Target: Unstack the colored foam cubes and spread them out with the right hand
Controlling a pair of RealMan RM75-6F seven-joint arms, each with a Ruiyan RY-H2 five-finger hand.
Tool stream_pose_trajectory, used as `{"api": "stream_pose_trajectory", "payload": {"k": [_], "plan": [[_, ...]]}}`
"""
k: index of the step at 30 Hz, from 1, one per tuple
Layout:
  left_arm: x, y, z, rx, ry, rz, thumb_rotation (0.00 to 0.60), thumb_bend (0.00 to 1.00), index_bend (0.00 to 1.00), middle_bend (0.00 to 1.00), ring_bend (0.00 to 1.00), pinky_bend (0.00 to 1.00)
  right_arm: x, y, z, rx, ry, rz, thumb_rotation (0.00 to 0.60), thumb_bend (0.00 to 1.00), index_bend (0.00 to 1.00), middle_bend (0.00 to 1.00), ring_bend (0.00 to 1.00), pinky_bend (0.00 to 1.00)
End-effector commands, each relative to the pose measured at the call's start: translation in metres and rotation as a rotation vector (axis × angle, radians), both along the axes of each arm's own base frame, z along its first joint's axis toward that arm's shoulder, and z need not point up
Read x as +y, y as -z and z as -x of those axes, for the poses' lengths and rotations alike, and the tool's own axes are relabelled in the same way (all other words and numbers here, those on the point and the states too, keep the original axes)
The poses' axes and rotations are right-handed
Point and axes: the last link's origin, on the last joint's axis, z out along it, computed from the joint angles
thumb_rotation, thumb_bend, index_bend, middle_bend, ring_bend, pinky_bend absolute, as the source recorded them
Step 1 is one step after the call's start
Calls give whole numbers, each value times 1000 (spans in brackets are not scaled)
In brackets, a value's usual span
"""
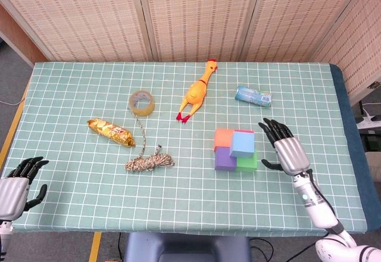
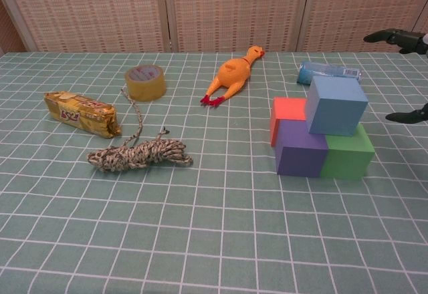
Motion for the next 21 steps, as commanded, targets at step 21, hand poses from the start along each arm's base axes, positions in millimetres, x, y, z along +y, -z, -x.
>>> {"api": "stream_pose_trajectory", "payload": {"k": [21], "plan": [[0,0,1,14,-19,18,600,460,210,157,136,349,-42,62,-42,-183,-19,-152,600,65,93,104,60,239]]}}
